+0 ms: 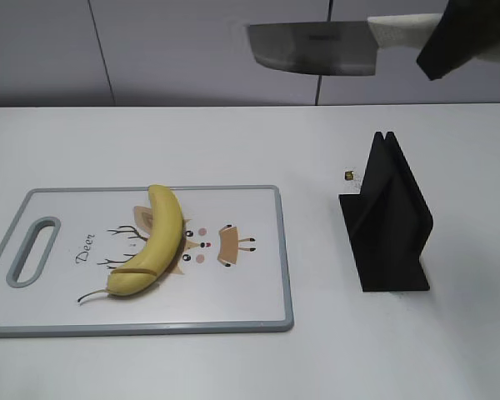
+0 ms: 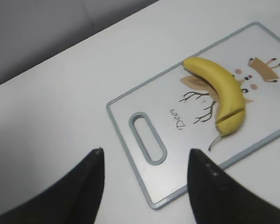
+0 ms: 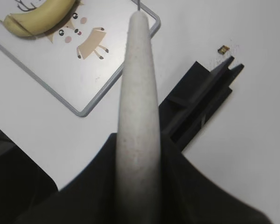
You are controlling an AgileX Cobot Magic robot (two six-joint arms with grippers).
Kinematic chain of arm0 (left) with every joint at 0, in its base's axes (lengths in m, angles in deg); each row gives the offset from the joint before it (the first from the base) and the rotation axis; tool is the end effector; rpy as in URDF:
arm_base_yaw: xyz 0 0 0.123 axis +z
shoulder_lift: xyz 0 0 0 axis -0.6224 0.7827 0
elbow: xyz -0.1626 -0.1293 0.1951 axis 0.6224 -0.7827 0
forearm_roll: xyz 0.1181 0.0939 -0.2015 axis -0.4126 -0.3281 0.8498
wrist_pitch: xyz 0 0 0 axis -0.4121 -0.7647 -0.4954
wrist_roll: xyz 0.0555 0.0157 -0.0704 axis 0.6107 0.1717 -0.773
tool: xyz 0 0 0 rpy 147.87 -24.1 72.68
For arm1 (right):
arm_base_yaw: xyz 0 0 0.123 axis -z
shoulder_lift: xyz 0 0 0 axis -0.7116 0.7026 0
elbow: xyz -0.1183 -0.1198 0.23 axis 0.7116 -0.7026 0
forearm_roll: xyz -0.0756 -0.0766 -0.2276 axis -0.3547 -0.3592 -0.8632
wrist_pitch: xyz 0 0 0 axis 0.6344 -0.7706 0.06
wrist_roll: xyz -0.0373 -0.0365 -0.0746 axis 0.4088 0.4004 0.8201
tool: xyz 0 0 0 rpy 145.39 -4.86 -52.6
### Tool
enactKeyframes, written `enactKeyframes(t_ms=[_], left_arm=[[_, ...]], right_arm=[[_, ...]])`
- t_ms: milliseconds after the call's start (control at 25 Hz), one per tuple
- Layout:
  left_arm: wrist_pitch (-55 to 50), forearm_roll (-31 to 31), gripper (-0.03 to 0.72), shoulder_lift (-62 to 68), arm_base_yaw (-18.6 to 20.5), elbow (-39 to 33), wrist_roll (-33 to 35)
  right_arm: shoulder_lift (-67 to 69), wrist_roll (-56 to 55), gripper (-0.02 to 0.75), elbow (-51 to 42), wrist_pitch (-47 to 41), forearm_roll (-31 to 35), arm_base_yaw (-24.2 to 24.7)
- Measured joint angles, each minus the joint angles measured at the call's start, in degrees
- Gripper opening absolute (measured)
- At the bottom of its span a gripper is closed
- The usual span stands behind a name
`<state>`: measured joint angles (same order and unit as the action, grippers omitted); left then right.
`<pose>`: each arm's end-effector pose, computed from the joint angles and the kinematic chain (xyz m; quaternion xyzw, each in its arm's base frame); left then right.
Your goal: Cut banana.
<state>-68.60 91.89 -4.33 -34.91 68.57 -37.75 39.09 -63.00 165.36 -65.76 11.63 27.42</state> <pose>0.0862 -0.0219 0.3349 0.2496 0.8500 -0.0115 0.4637 0.2773 0.1184 0.3778 -0.3306 0.9042 0.1465 0.2272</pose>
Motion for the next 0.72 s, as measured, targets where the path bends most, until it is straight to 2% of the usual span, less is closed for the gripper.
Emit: enactKeyframes(t_ms=[160,440,520,720], left_arm=[[-2.57,8.72,0.588,12.65,0.00,6.17,14.28],[-12.21,26.70,0.589,34.18,-0.06,19.24,39.43],[-13.00,29.60,0.589,38.23,-0.06,21.92,45.27],[-15.26,30.83,0.589,44.65,-0.06,26.74,50.52]], right_arm=[[2.88,13.96,0.164,0.69,0.05,4.41,0.00],[7.03,30.51,0.164,0.69,0.27,11.18,-0.07],[8.18,34.32,0.164,0.69,0.33,12.10,-0.48],[10.86,41.34,0.164,0.75,1.26,12.26,-4.24]])
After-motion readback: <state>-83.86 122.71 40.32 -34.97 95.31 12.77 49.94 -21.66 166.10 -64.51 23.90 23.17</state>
